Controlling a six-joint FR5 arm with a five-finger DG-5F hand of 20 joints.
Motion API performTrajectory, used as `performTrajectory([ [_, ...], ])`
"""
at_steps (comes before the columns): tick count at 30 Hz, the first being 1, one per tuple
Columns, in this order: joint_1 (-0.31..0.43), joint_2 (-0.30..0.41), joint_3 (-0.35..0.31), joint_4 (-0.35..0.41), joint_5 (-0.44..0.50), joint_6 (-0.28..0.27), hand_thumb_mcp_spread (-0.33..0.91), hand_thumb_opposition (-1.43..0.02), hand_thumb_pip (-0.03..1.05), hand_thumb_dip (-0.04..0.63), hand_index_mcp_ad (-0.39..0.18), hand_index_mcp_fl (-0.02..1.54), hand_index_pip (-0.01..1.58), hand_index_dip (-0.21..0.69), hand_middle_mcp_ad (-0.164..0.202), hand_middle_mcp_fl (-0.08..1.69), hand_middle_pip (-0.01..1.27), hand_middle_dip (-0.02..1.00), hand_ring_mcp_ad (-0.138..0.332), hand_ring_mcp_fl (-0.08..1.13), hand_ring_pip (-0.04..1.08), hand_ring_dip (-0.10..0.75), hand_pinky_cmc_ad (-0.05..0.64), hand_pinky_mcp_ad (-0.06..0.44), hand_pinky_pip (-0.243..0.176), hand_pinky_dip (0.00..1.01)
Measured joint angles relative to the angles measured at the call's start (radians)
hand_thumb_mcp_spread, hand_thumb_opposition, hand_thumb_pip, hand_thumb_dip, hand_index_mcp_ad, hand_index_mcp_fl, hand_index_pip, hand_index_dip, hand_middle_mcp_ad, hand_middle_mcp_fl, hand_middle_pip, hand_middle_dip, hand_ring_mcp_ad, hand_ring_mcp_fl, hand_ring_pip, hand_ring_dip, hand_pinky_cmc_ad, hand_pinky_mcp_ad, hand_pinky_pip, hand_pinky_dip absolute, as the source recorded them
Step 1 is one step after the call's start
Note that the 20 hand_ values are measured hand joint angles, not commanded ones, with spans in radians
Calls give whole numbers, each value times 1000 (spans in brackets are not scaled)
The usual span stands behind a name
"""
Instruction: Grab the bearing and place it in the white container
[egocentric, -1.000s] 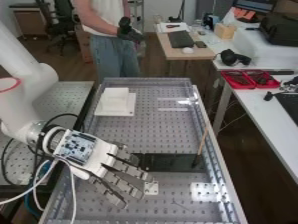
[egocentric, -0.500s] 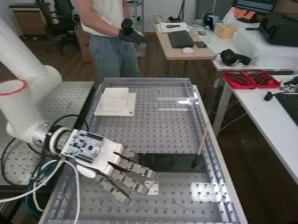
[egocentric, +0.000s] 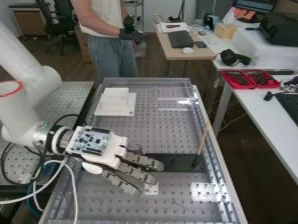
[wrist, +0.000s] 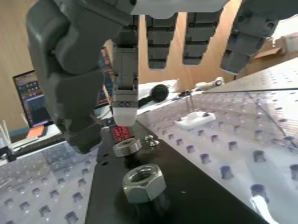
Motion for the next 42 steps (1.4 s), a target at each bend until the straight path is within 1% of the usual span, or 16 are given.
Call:
performTrajectory([
  [2, -8, 0, 7, -4, -30, -18, 545, -799, 429, 251, -101, 239, 1311, 290, 24, 24, 143, 192, 126, 14, 113, 93, 361, 290, -59, 180],
  [3, -13, 0, 12, -7, -47, -28, 548, -799, 429, 251, -101, 239, 1311, 290, 24, 24, 141, 188, 117, 14, 113, 93, 358, 284, -59, 180],
  [8, -32, -4, 29, -17, -97, -57, 548, -799, 429, 251, -101, 239, 1311, 288, 24, 24, 147, 204, 119, 14, 113, 94, 358, 278, -59, 180],
  [18, -63, -25, 60, -38, -176, -112, 548, -799, 426, 251, -103, 239, 1300, 281, 24, 37, 147, 204, 119, 14, 113, 94, 358, 279, -58, 176],
  [20, -67, -28, 66, -39, -186, -117, 548, -799, 426, 251, -103, 239, 1304, 274, 24, 37, 147, 204, 119, 14, 113, 94, 358, 278, -42, 180],
  [30, -87, -45, 94, -60, -226, -135, 546, -799, 424, 251, -103, 255, 1299, 265, 24, 45, 147, 204, 115, 14, 112, 94, 358, 278, -45, 180],
  [42, -101, -54, 100, -63, -248, -154, 550, -799, 424, 251, -103, 272, 1304, 255, 28, 44, 143, 204, 120, 14, 112, 94, 358, 278, -42, 182],
])
